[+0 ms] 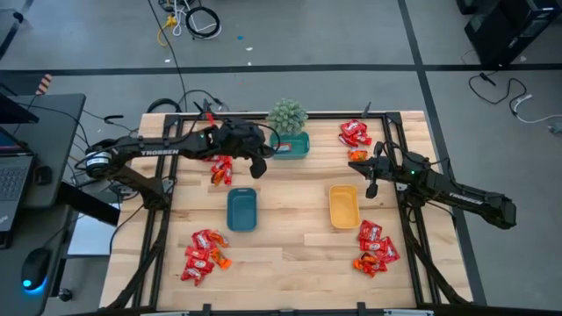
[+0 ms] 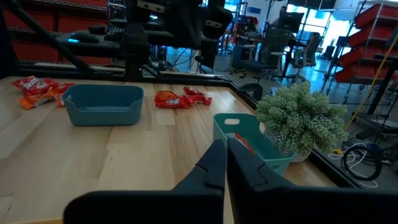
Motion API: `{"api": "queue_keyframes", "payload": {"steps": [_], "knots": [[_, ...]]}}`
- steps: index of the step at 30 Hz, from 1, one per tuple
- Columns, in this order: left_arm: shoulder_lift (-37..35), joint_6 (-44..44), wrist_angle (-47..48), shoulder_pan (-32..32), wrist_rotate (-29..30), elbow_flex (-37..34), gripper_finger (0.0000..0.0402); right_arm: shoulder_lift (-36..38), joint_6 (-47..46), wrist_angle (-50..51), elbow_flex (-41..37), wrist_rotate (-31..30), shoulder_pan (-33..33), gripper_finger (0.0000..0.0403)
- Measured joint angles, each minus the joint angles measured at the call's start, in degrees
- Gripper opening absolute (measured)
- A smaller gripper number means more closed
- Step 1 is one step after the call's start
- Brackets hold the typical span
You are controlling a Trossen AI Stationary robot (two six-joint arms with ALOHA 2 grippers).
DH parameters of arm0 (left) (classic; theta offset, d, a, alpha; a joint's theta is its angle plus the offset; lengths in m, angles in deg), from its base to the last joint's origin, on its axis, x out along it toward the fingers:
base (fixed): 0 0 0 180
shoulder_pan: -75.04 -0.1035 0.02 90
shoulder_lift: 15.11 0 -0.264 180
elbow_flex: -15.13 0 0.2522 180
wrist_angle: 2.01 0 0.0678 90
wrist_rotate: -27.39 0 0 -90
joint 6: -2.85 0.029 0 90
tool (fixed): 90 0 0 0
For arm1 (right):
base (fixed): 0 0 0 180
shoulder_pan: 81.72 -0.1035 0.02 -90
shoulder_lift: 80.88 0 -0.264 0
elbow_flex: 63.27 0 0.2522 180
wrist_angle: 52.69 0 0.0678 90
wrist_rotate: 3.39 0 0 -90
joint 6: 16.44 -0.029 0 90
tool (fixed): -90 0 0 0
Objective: Sort candy
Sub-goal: Put the orange chocolate into the green bin
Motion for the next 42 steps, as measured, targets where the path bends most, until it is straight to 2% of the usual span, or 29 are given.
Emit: {"api": "queue_keyframes", "payload": {"steps": [4, 7, 12, 16, 22, 29, 35, 42], "knots": [[0.13, 3.7, 7.83, -0.13, 5.35, -0.02, 0.0016, 0.0, 0.01, 0.02, 0.0, 0.01, 0.0, 0.0004], [0.09, 3.43, 9.77, -0.13, 5.91, 0.39, 0.0019, 0.0, 0.02, 0.02, 0.0, 0.01, 0.0, 0.0002], [-0.23, -7.3, 26.23, -0.09, 5.91, 3.68, 0.0019, 0.0, 0.01, -0.02, 0.0, -0.01, 0.0, 0.0], [-0.28, -17.95, 40.79, 0.03, 7.2, 3.71, 0.0021, 0.0, 0.02, -0.41, 0.0, -0.01, 0.0, 0.0004], [-0.28, -23.51, 56.23, 0.42, 12.46, 3.65, 0.0044, 0.0, 0.02, -1.11, 0.0, 0.01, 0.0, 0.0004], [-0.28, -23.72, 57.36, 0.4, 12.73, 3.02, 0.0106, 0.0, 0.02, -1.21, 0.0, -0.01, 0.0, 0.0001], [-0.28, -23.75, 54.79, -0.49, 12.77, -3.85, 0.016, 0.0, 0.02, -1.25, 0.01, 0.01, 0.0, 0.0004], [-0.26, -24.17, 44.65, -1.99, 9.62, -11.85, 0.0175, 0.0, 0.02, -1.24, 0.0, -0.01, 0.0, 0.0001]]}}
